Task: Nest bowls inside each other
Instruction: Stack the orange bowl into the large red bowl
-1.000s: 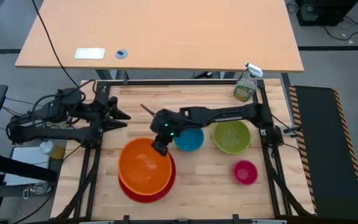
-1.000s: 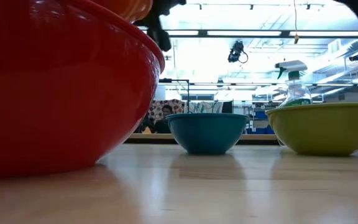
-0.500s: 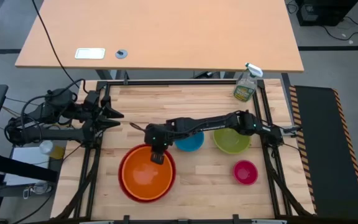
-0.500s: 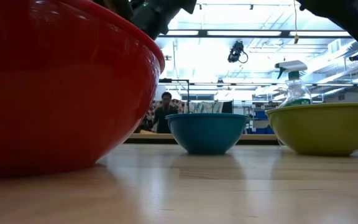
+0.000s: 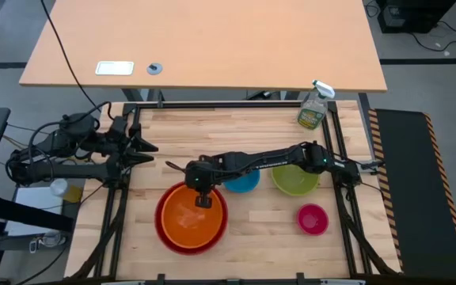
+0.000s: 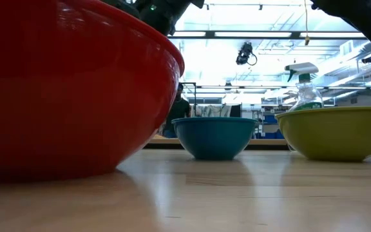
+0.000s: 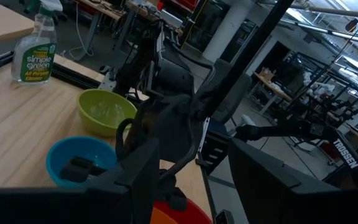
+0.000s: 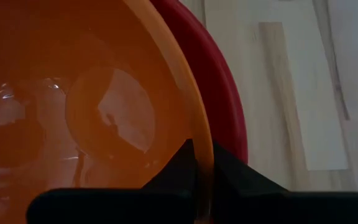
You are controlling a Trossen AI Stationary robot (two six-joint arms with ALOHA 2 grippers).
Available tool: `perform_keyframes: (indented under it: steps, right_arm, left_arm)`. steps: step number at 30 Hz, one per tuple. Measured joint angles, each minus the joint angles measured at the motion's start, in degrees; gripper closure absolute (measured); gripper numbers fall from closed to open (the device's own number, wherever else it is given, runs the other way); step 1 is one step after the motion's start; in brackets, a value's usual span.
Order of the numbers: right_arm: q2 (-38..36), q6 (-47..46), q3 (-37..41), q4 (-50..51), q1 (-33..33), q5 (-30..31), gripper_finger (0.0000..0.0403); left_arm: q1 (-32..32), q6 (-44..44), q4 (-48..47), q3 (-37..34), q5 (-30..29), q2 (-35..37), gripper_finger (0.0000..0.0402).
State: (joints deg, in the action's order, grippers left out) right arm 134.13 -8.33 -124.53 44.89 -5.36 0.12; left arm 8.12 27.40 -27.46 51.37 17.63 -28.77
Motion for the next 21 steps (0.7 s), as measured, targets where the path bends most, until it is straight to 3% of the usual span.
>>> perform_keyframes:
  steps: [13,21]
  right_arm:
    - [-0.27,2.53,-0.02,0.23,0.27,-2.43,0.0292]
    - [-6.53,3.23,-0.09,7.26,2.38,-0.49,0.0279]
  left_arm:
    - [0.0,0.02,-1.15,0.0,0.0,0.0,0.0208]
    - [0.0,0.44,-1.16,0.02,0.0,0.0,0.0208]
